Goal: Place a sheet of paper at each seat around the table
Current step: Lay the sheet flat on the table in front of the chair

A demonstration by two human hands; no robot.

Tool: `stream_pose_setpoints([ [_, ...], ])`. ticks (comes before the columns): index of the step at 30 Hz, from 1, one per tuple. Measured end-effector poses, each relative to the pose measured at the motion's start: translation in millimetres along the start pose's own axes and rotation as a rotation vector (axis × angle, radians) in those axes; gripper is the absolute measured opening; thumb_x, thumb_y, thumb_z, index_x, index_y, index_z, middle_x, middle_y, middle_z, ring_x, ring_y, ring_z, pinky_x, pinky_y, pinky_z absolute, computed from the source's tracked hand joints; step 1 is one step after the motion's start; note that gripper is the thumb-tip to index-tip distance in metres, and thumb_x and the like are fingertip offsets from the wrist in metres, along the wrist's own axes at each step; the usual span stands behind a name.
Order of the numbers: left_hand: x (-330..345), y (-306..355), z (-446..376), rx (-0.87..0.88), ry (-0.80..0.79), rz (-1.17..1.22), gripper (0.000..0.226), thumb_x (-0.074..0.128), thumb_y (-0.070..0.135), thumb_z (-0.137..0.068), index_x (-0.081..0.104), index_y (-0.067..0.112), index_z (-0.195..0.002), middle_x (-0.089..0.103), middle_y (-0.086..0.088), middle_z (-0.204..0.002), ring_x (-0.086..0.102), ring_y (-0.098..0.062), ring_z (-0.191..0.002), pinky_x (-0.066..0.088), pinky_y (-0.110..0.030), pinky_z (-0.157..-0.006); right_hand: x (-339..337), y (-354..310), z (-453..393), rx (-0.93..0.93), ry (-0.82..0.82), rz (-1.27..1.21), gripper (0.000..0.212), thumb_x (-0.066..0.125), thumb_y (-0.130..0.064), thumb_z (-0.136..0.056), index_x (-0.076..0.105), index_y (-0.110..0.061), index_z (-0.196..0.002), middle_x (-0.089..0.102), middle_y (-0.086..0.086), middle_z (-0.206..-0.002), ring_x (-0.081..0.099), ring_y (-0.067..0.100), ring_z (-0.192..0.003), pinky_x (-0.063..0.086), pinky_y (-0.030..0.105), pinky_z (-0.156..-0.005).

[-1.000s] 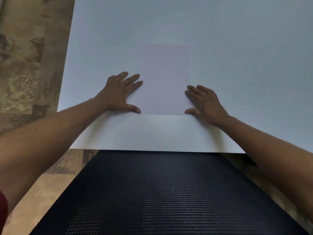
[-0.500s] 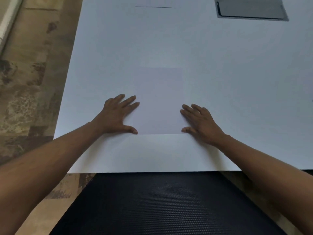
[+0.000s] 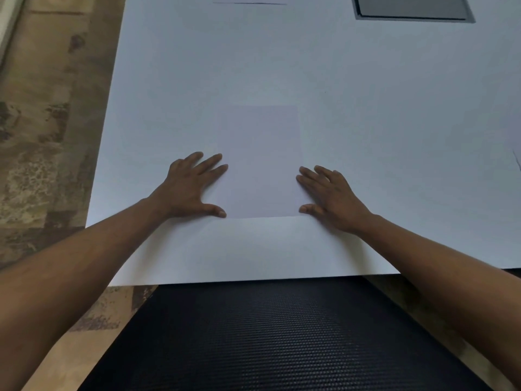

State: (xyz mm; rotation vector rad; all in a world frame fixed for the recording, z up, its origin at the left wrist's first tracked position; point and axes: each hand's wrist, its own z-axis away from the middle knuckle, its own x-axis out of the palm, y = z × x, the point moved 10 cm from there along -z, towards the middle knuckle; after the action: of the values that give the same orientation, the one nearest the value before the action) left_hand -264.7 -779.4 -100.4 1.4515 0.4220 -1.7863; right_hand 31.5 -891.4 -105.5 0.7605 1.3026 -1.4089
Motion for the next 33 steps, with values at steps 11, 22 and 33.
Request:
stream_pose_setpoints([
  [11, -2.1, 2.1, 0.5, 0.002, -0.004, -0.008, 0.133, 0.024, 0.114, -0.061, 0.019, 0.041, -0.171, 0.007, 0.016, -0.181, 0.011, -0.031, -0.165, 0.015, -0.058, -0.129, -0.4, -1.7, 1.8, 0.008, -0.033, 0.003, 0.086, 0.036, -0.075, -0.096, 0.036, -0.025, -0.165, 0.025, -0.008, -0.176, 0.022, 0.027, -0.162, 0.016, 0.048, -0.127],
  [22, -2.9, 1.3, -0.2, -0.001, -0.009, -0.006, 0.131, 0.028, 0.113, -0.061, 0.019, 0.042, -0.171, 0.007, 0.017, -0.181, 0.012, -0.032, -0.165, 0.017, -0.058, -0.128, -3.0, -4.9, 2.8, 0.021, -0.051, -0.007, 0.087, 0.037, -0.075, -0.095, 0.035, -0.025, -0.166, 0.025, -0.008, -0.176, 0.02, 0.026, -0.162, 0.017, 0.047, -0.127],
  [33, -0.8, 0.0, -0.8, -0.012, -0.022, 0.017, 0.128, 0.037, 0.109, -0.063, 0.014, 0.043, -0.171, 0.001, 0.019, -0.181, 0.007, -0.029, -0.166, 0.011, -0.057, -0.13, -5.4, -7.9, 3.9, 0.035, -0.068, -0.043, 0.085, 0.041, -0.073, -0.097, 0.032, -0.026, -0.167, 0.021, -0.009, -0.177, 0.015, 0.025, -0.163, 0.012, 0.048, -0.129],
])
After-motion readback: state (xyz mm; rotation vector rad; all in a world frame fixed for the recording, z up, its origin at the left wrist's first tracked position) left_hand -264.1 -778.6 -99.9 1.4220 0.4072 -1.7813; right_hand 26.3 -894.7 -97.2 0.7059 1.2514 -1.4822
